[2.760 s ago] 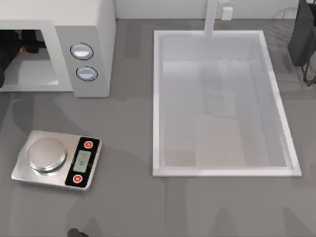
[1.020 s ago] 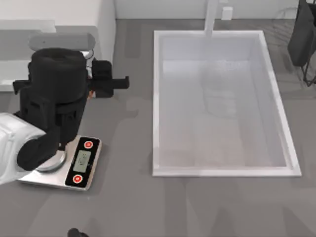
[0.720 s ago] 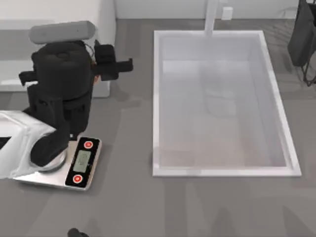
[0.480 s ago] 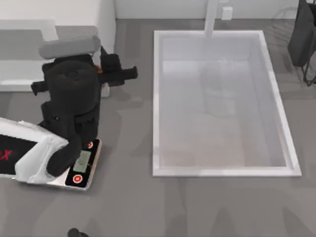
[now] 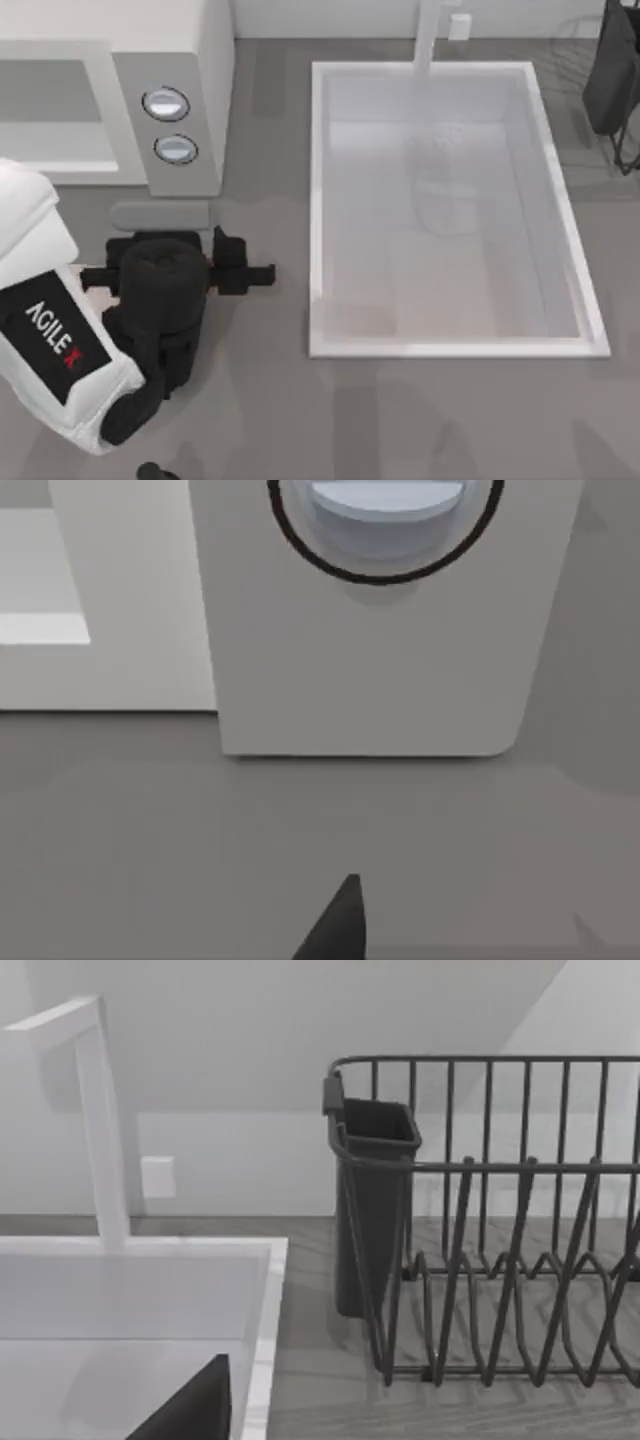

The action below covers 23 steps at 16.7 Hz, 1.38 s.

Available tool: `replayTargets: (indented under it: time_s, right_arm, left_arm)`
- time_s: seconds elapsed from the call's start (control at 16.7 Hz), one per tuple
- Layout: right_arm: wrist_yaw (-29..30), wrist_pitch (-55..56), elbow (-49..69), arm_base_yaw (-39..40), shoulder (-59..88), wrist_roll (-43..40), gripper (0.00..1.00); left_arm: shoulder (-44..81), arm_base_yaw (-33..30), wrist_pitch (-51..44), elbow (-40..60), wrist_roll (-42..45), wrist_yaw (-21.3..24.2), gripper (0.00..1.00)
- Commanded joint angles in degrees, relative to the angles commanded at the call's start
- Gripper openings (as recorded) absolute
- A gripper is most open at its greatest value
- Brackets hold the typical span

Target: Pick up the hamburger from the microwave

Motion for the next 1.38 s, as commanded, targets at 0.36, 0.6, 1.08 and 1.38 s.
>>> replayTargets:
  time_s: [0.36,0.6,1.08,1.38]
  right_arm:
    - [0.0,0.0,0.0,0.0,0.0,0.0,1.00]
    - [0.0,0.0,0.0,0.0,0.0,0.0,1.00]
    - [0.0,0.0,0.0,0.0,0.0,0.0,1.00]
    - [0.0,0.0,0.0,0.0,0.0,0.0,1.00]
  left_arm:
    - [0.0,0.0,0.0,0.0,0.0,0.0,0.15]
    - [0.0,0.0,0.0,0.0,0.0,0.0,0.45]
    - [0.0,0.0,0.0,0.0,0.0,0.0,1.00]
    - [0.0,0.0,0.0,0.0,0.0,0.0,1.00]
